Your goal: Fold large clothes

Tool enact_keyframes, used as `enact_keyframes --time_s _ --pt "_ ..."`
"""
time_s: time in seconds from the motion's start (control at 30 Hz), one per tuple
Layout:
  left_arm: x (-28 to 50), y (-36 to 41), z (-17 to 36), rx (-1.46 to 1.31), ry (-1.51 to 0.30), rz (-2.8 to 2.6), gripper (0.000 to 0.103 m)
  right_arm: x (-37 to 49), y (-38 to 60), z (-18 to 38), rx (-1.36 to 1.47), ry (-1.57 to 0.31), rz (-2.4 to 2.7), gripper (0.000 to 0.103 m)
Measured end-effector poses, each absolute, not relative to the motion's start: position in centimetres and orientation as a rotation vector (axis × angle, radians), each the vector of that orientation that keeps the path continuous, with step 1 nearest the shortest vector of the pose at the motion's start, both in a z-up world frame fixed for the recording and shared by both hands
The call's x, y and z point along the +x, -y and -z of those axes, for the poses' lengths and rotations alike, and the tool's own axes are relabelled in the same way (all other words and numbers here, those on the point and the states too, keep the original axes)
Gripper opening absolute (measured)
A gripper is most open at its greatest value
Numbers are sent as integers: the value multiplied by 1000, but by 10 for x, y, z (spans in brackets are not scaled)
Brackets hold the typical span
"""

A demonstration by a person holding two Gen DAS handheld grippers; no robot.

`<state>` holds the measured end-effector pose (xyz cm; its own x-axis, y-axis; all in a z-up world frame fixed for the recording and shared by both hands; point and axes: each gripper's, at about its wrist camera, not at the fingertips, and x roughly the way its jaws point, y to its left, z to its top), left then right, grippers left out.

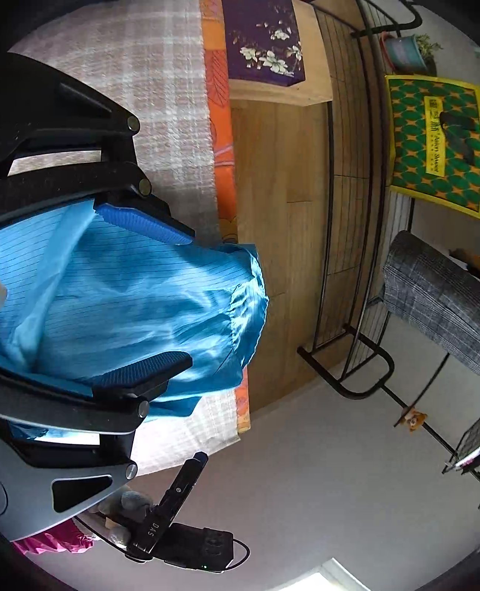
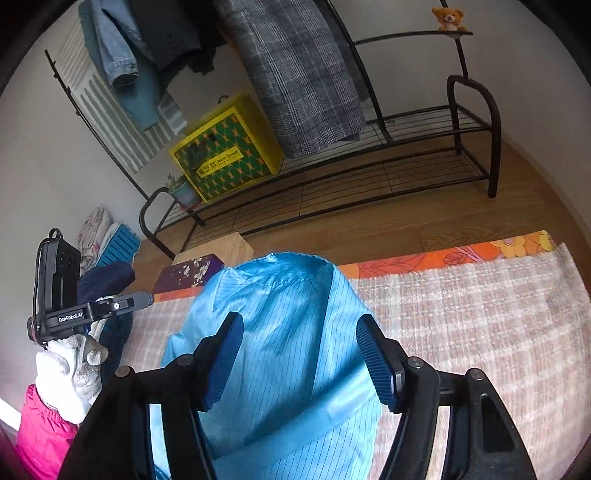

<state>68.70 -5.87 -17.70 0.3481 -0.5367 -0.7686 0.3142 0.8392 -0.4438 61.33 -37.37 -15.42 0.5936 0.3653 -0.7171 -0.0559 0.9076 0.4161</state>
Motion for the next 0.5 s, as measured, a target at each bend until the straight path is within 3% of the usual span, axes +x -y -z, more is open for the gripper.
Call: enact_keyframes --time_s 0.27,0.3,0.33,0.37,0.4,0.43,0.5 --pt "751 90 240 -194 -1198 558 62 694 365 217 392 -1033 -240 64" --pt "754 92 245 -195 -1200 559 61 698 362 223 386 -1042 -242 58" --pt "755 94 248 -196 -1191 568 50 702 358 228 375 -1059 -242 43" --pt "755 96 250 -184 -1183 575 39 705 353 233 361 -1075 -233 35" --pt "755 98 252 -166 -1177 569 17 706 349 235 348 -1083 -224 25" --pt "754 99 253 -156 -1170 569 10 706 346 235 338 -1082 -225 14" --pt "750 99 250 -156 -1140 589 5 702 342 229 316 -1053 -225 6"
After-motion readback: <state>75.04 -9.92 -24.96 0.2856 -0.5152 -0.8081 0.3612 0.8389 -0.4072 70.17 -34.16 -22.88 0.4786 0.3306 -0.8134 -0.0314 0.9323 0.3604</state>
